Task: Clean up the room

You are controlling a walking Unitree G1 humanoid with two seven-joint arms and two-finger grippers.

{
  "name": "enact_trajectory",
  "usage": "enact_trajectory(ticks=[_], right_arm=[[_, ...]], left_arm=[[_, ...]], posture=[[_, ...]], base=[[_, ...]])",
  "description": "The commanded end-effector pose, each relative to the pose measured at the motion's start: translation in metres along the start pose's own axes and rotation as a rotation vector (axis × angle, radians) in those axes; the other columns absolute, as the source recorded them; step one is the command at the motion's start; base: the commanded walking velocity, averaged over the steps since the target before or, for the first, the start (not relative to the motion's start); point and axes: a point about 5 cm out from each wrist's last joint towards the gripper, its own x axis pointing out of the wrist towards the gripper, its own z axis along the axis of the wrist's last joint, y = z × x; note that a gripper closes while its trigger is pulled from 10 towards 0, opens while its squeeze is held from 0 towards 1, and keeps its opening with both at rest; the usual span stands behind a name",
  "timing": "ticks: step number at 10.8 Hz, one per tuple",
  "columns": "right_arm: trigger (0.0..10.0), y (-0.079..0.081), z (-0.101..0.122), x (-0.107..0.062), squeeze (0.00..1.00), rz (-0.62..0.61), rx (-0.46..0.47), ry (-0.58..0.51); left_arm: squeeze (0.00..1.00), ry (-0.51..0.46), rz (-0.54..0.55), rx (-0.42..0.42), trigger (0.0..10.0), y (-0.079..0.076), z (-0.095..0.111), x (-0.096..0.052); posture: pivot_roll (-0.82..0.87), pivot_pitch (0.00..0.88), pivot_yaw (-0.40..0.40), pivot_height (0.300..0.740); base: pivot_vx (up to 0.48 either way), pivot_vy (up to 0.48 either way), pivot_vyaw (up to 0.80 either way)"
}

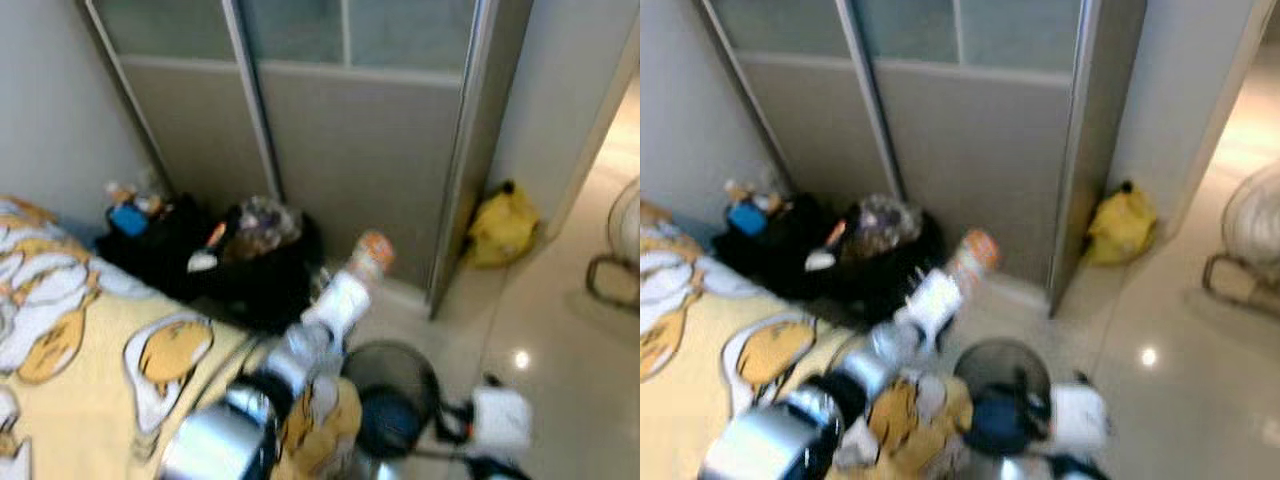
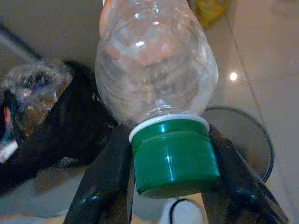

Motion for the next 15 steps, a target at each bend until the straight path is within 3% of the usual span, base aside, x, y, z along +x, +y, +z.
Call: enact_trajectory(ticks=[1,2,3,4,5,6,7,8,11,14,15], right_arm=[[10.0,0.007,0.007,-0.002,0.00,0.013,0.009,-0.024],[10.0,0.005,0.007,-0.017,0.00,-0.009,-0.001,-0.006],[10.0,0.002,0.011,-0.020,0.00,-0.026,-0.010,-0.014],[10.0,-0.006,0.025,-0.022,0.00,-0.071,-0.020,-0.057],[10.0,-0.016,0.033,-0.022,0.00,-0.122,-0.023,-0.085],[10.0,-0.028,0.039,-0.019,0.00,-0.161,-0.014,-0.089],[10.0,-0.039,0.039,-0.008,0.00,-0.168,-0.024,-0.082],[10.0,-0.046,0.035,0.010,0.00,-0.165,-0.019,-0.062],[10.0,-0.043,0.034,0.029,0.00,-0.136,-0.027,-0.044],[10.0,-0.030,0.028,0.022,0.00,-0.101,-0.044,-0.027],[10.0,-0.023,0.024,0.012,0.00,-0.082,-0.039,-0.011]], left_arm=[[0.00,-0.121,-0.114,-0.062,10.0,-0.055,0.053,0.004],[0.00,-0.194,-0.106,-0.214,10.0,-0.051,0.063,0.003],[0.00,-0.254,-0.124,-0.292,10.0,-0.048,0.067,0.002],[0.00,-0.388,-0.151,-0.373,10.0,-0.032,0.062,-0.006],[0.00,-0.465,-0.130,-0.403,10.0,-0.018,0.054,-0.018],[0.00,-0.496,-0.035,-0.393,10.0,0.010,0.037,-0.035],[0.00,-0.433,0.065,-0.387,10.0,0.029,0.013,-0.034],[0.00,-0.349,0.122,-0.412,10.0,0.027,0.005,-0.020],[0.00,-0.318,0.023,-0.370,10.0,-0.003,0.029,-0.011],[0.00,-0.171,-0.007,-0.220,10.0,-0.016,0.025,0.000],[0.00,-0.141,0.035,-0.225,10.0,-0.014,0.030,0.002]], posture=[[-0.19,0.132,0.160,0.740],[-0.20,0.157,0.145,0.740],[-0.20,0.159,0.131,0.740],[-0.19,0.135,0.114,0.740],[-0.17,0.110,0.102,0.740],[-0.15,0.081,0.080,0.740],[-0.12,0.047,0.055,0.740],[-0.10,0.024,0.033,0.740],[-0.12,0.014,0.036,0.740],[-0.14,0.055,0.069,0.740],[-0.17,0.099,0.078,0.740]], base=[[0.000,0.000,0.00],[0.000,0.000,0.00],[0.000,0.000,0.00],[0.000,0.000,0.00],[0.000,0.000,0.00],[0.000,0.000,0.00],[0.000,-0.472,0.00],[0.000,-0.472,0.59],[0.000,-0.472,0.49],[0.000,-0.301,0.15],[0.000,0.000,0.00]])
